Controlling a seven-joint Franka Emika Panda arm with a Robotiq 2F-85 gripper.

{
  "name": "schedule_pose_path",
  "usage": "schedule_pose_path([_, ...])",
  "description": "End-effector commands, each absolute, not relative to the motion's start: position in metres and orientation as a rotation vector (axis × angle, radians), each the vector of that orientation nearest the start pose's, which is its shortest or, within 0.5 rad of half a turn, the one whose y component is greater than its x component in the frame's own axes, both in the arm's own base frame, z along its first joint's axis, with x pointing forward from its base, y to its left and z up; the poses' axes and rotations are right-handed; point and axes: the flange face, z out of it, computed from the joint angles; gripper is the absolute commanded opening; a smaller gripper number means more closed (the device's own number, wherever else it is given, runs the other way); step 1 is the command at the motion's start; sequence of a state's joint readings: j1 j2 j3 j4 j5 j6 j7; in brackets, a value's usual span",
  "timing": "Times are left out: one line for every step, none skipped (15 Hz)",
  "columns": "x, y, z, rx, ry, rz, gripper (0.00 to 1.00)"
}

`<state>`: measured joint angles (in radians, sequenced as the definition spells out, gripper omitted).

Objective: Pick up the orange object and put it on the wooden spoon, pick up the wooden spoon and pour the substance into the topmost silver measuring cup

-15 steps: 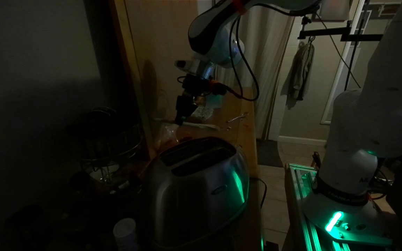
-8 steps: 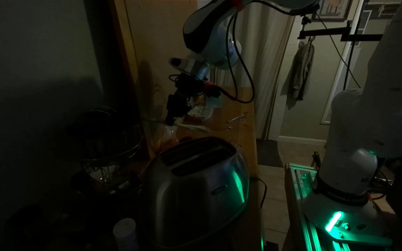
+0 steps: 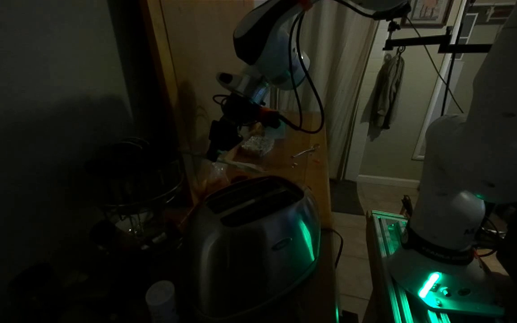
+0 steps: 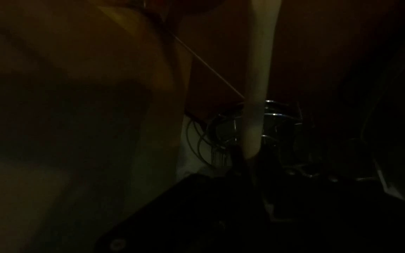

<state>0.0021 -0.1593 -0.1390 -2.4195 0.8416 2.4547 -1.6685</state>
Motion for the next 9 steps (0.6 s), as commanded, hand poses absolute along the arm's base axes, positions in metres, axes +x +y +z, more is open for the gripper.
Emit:
schedule_pose_path([0.4858, -0.056, 0.3902, -2.435, -1.259, -0.897, 0.04])
schedule_pose_path([0.4861, -0.0535, 0.3904, -2.419, -1.271, -0.903, 0.04])
schedule_pose_path([0.4859, -0.0518, 0.3909, -2.404, -1.28, -0.91, 0.04])
schedule_pose_path([0.4857, -0.0502, 0.3911, -2.391, -1.29, -0.917, 0.04])
schedule_pose_path([0.4854, -0.0498, 0.3914, -2.381, -1.296, -0.924, 0.04])
schedule_pose_path([0.4853, -0.0502, 0.3918, -2.376, -1.297, -0.929, 0.04])
schedule_pose_path([0.4849, -0.0508, 0.3926, -2.369, -1.3, -0.938, 0.04])
schedule_pose_path([0.4848, -0.0512, 0.3928, -2.361, -1.3, -0.947, 0.04])
schedule_pose_path([0.4855, -0.0522, 0.3932, -2.359, -1.296, -0.96, 0.04])
